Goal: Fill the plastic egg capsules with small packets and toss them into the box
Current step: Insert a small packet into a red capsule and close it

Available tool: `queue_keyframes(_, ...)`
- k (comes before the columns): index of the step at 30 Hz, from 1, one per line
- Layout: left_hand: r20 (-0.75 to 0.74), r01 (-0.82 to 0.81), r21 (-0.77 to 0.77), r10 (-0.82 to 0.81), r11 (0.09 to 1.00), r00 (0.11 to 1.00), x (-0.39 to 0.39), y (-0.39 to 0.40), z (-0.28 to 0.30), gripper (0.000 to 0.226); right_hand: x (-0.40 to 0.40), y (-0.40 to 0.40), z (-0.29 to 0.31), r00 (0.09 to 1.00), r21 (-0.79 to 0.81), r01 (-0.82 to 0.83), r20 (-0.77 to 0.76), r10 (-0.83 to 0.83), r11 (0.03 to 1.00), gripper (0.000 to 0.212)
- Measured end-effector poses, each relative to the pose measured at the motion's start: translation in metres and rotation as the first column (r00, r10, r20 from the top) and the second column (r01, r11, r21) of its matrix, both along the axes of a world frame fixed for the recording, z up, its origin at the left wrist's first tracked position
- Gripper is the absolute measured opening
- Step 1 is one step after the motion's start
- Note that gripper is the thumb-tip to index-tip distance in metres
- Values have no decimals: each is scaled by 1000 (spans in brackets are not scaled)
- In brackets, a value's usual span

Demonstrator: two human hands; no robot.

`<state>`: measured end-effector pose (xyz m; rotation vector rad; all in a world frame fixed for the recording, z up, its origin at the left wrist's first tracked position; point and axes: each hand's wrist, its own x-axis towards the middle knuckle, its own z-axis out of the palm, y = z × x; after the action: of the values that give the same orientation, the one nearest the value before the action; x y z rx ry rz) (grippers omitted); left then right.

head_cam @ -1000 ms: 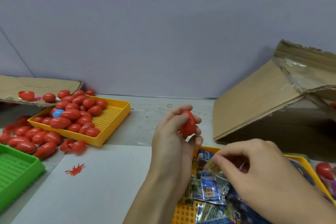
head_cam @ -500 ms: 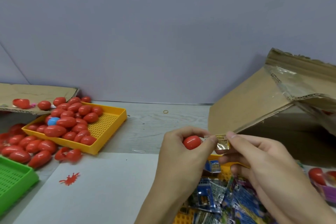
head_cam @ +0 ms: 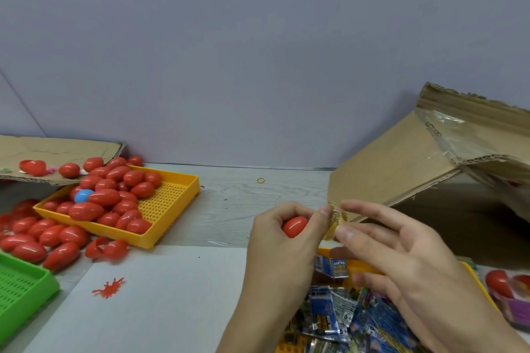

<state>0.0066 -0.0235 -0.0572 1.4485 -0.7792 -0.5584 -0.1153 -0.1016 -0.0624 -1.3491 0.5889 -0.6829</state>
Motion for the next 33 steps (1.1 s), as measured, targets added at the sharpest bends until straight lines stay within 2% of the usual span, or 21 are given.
queue_keyframes(3,-6,8,3,-8,1000,1000,0,0,-1,25,1,1,-2,999,-54,40,-25,-42,998,48)
queue_keyframes(6,-7,40,21,-40,999,999,0,0,-2,22,0,-3,-6,988,-92,155,-9,-157,984,24)
queue_keyframes(7,-15,55,30,-55,998,998,0,0,-2,19,-1,-4,-6,983,-93,180,-9,-182,979,23)
queue_keyframes(9,-26,86,47,-85,995,996,-1,0,-2,14,-2,-5,-7,978,-88,205,-5,-206,975,26)
queue_keyframes(11,-15,106,62,-105,992,994,-3,1,-2,10,-3,-5,-5,984,-63,180,-1,-180,982,17)
queue_keyframes(13,-3,104,67,-104,992,995,-3,0,-2,10,-4,-4,-3,994,-69,107,-17,-108,992,35)
queue_keyframes(15,7,89,67,-89,994,996,-3,0,-2,12,-3,-2,-1,995,-123,85,-49,-92,989,42)
queue_keyframes(18,23,85,72,-87,994,996,-3,0,-3,13,-3,-3,-2,993,-142,109,-35,-115,984,40)
queue_keyframes(25,-13,142,81,-141,987,990,-1,1,-2,25,-5,-5,-3,996,-26,89,-22,-89,996,30)
queue_keyframes(27,-47,168,78,-165,983,985,0,1,-2,30,-5,-6,-2,998,-3,51,-30,-51,999,33)
queue_keyframes(31,-186,277,66,-261,959,947,1,0,0,33,-7,-6,1,995,-18,-43,-87,41,999,70)
queue_keyframes(33,-217,322,80,-298,943,929,1,0,-1,25,-8,-5,4,989,-58,-113,-100,107,992,62)
